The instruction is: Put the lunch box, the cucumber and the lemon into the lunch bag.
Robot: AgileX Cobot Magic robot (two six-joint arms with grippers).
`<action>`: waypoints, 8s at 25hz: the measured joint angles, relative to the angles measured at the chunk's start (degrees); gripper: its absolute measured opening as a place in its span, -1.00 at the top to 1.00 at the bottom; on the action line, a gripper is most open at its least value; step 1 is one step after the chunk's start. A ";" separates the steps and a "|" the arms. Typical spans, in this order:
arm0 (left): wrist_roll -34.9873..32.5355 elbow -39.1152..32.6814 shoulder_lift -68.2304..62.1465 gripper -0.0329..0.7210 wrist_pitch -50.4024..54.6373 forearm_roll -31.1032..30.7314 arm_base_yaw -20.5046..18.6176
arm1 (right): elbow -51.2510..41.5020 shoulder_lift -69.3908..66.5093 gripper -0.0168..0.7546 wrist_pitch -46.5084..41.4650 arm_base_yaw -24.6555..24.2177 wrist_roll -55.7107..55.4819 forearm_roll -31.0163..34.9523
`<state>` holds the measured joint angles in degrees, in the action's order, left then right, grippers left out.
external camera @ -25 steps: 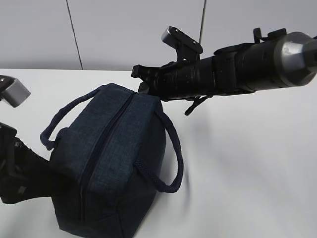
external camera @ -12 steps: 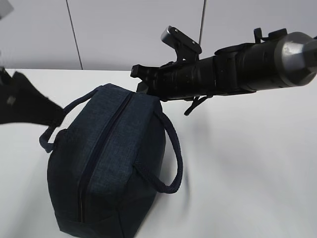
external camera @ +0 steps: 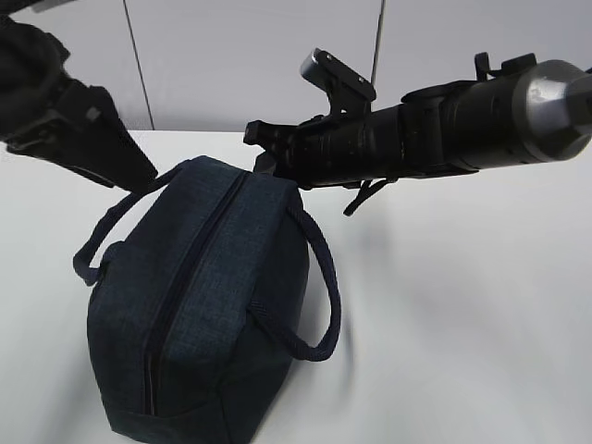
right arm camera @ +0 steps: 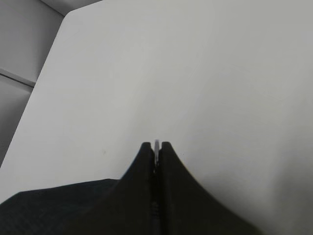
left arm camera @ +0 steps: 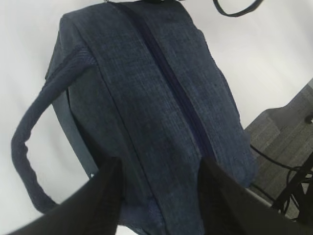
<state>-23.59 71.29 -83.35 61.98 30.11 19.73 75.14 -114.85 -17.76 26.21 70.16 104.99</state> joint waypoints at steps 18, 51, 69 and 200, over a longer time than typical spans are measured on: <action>2.57 5.48 -15.54 0.27 2.74 -1.39 0.00 | 0.00 0.00 0.96 -1.15 0.00 0.13 -0.10; 0.55 16.06 -15.21 0.93 8.75 -6.23 4.23 | 0.00 0.00 0.96 -4.00 -1.88 1.74 -0.42; 0.74 16.06 -7.41 0.93 9.19 -1.16 4.23 | 0.13 0.00 0.96 -4.93 -2.46 2.48 -0.42; 4.71 16.50 -1.77 0.03 -3.93 -2.07 -3.04 | 32.02 36.70 -0.06 -47.03 -19.41 -56.25 -82.44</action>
<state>-18.88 87.79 -85.11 58.05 28.04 16.68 107.15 -78.15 -64.80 6.80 13.91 22.55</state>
